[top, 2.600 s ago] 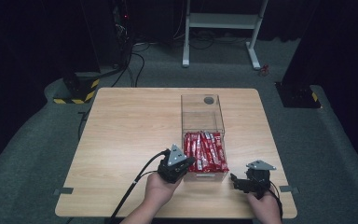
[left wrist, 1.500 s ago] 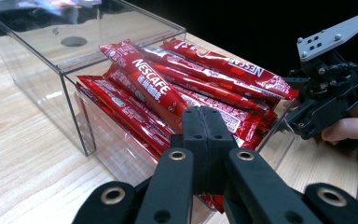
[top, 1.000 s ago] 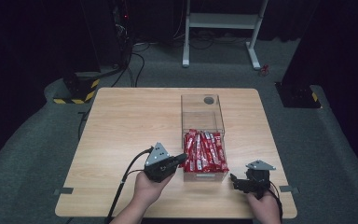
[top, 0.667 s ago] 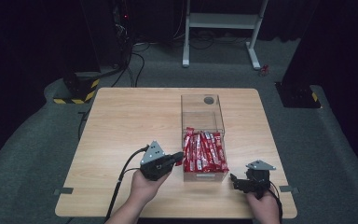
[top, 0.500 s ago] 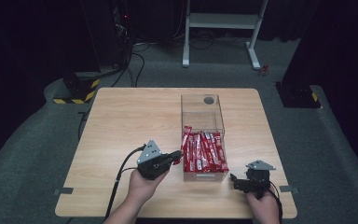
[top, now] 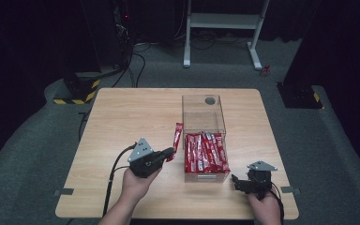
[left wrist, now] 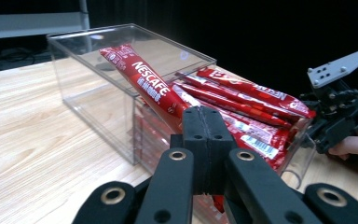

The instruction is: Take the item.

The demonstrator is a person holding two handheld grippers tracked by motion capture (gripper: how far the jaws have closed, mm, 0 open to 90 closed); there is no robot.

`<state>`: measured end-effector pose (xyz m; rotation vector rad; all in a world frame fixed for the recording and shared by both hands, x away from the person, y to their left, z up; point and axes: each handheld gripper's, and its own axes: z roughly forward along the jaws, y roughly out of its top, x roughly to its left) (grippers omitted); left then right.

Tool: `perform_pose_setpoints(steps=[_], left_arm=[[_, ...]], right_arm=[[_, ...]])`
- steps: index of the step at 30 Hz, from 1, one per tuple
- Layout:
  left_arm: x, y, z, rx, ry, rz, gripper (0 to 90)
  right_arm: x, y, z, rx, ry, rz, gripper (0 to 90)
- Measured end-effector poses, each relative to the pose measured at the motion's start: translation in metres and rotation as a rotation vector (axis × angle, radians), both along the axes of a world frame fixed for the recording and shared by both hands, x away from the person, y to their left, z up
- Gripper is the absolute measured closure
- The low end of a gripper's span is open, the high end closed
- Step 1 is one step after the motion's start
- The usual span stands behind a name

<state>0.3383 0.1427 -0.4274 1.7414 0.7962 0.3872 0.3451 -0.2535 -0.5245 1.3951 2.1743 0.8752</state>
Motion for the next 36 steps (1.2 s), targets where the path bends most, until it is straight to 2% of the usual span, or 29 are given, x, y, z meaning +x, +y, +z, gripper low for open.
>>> perform_pose_setpoints(steps=[20,29,36], left_arm=[[0.009,0.043,-0.004,-0.003,-0.003,0.109,90.0],[0.013,0.054,-0.007,-0.010,0.009,0.145,90.0],[0.018,0.058,-0.013,0.007,0.019,0.162,90.0]], right_arm=[[0.000,0.000,0.000,0.002,0.001,0.000,8.0],[0.000,0.000,0.000,0.001,0.001,0.001,8.0],[0.000,0.000,0.000,0.003,0.002,-0.001,7.9]])
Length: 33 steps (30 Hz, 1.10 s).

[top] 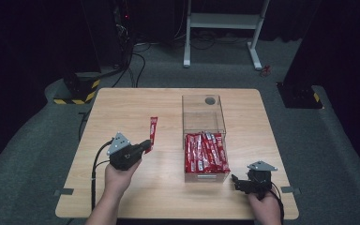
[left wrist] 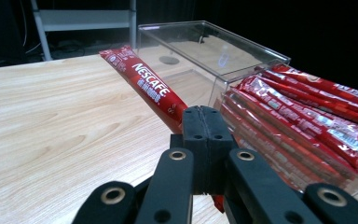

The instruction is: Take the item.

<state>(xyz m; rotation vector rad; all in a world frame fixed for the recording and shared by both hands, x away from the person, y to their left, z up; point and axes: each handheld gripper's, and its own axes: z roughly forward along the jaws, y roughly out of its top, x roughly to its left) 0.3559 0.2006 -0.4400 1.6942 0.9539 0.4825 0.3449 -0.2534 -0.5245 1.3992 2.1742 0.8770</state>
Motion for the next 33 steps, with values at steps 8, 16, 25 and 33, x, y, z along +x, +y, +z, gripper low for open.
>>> perform_pose_setpoints(steps=[8,16,25,33], left_arm=[[0.008,0.000,-0.012,0.028,0.032,0.017,90.0],[0.014,-0.001,-0.022,0.038,0.061,0.024,90.0],[0.022,-0.007,-0.036,0.077,0.098,0.025,90.0],[0.028,-0.012,-0.048,0.104,0.134,0.031,90.0]], right_arm=[[0.000,0.000,0.000,-0.003,-0.002,0.001,7.9],[0.000,0.000,0.000,-0.003,-0.001,0.001,7.9],[0.000,0.000,0.000,-0.004,-0.002,0.001,7.9],[0.000,0.000,0.000,-0.003,-0.002,0.001,7.9]])
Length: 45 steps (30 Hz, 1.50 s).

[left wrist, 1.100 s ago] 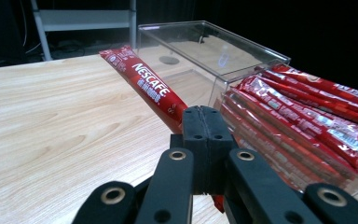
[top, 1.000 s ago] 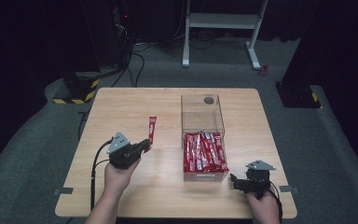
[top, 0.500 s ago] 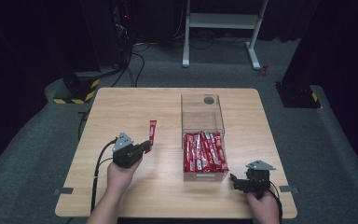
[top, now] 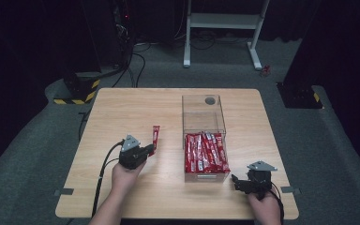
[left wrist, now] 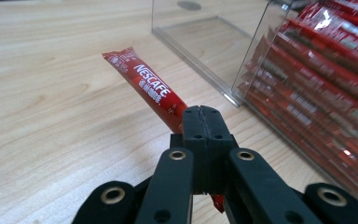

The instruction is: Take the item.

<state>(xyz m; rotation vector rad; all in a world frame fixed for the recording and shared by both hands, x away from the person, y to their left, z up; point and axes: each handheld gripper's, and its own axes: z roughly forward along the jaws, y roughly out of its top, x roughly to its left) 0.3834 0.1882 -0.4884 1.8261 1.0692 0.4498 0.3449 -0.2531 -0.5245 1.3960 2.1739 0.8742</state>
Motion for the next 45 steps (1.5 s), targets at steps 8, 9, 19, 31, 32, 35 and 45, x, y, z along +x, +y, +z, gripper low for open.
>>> perform_pose_setpoints(steps=[8,9,19,31,32,35,45], left_arm=[[0.007,-0.006,-0.014,0.030,0.038,0.004,90.0],[0.007,-0.006,-0.015,0.034,0.041,0.004,90.0],[0.012,-0.009,-0.028,0.079,0.081,0.006,89.6],[0.012,-0.011,-0.029,0.091,0.093,0.013,79.4],[0.012,-0.010,-0.028,0.094,0.086,0.013,78.2],[0.009,-0.009,-0.023,0.075,0.071,0.013,72.7],[0.001,-0.003,-0.010,0.047,0.029,-0.005,59.6]], right_arm=[[0.000,0.000,0.000,-0.001,-0.001,0.002,7.9],[0.000,0.000,0.000,-0.001,-0.001,0.002,7.9],[0.000,0.000,0.000,-0.003,-0.001,0.006,7.9],[0.000,0.000,0.000,-0.003,-0.001,0.006,7.9],[0.000,0.000,0.000,-0.003,-0.001,0.006,7.9],[0.000,0.000,0.000,-0.003,-0.001,0.006,7.9],[0.000,0.000,0.000,-0.003,-0.001,0.007,7.9]])
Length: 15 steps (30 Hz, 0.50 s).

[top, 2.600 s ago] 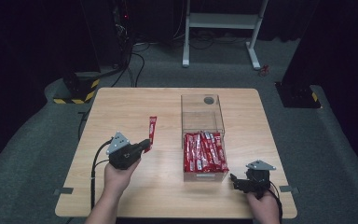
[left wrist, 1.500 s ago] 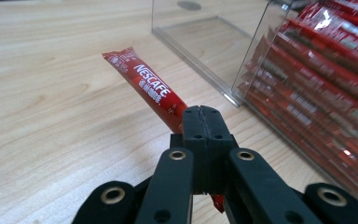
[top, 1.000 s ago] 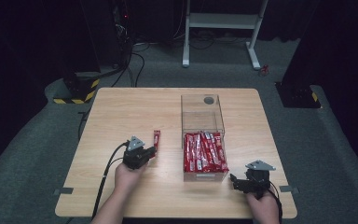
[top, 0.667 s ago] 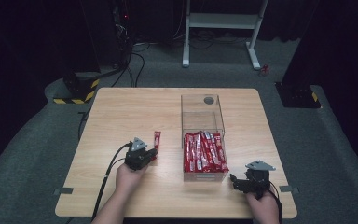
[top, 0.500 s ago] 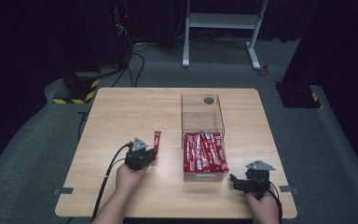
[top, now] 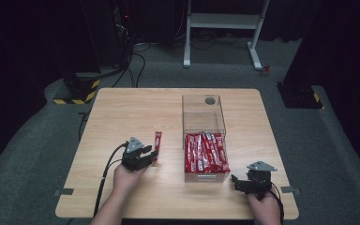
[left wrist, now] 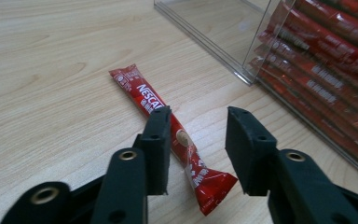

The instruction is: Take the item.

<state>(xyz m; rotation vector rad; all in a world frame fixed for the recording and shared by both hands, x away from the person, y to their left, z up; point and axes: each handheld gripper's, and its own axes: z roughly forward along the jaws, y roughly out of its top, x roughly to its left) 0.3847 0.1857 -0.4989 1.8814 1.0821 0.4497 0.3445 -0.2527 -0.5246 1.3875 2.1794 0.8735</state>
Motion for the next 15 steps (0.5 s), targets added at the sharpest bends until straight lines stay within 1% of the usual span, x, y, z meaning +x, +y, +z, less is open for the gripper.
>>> perform_pose_setpoints(steps=[4,9,12,15], left_arm=[[-0.003,0.003,0.005,0.003,-0.013,-0.009,55.3],[-0.006,0.011,0.011,0.000,-0.026,0.012,49.2],[-0.008,0.016,0.014,-0.007,-0.023,0.022,45.7],[-0.011,0.021,0.016,-0.009,-0.020,0.027,44.3]], right_arm=[[0.000,0.000,0.000,0.000,0.000,0.000,7.8],[0.000,0.000,0.000,0.000,0.000,0.000,7.8],[0.000,0.000,0.000,0.000,0.000,0.001,7.8],[0.000,0.000,0.000,0.000,0.000,0.003,7.9]])
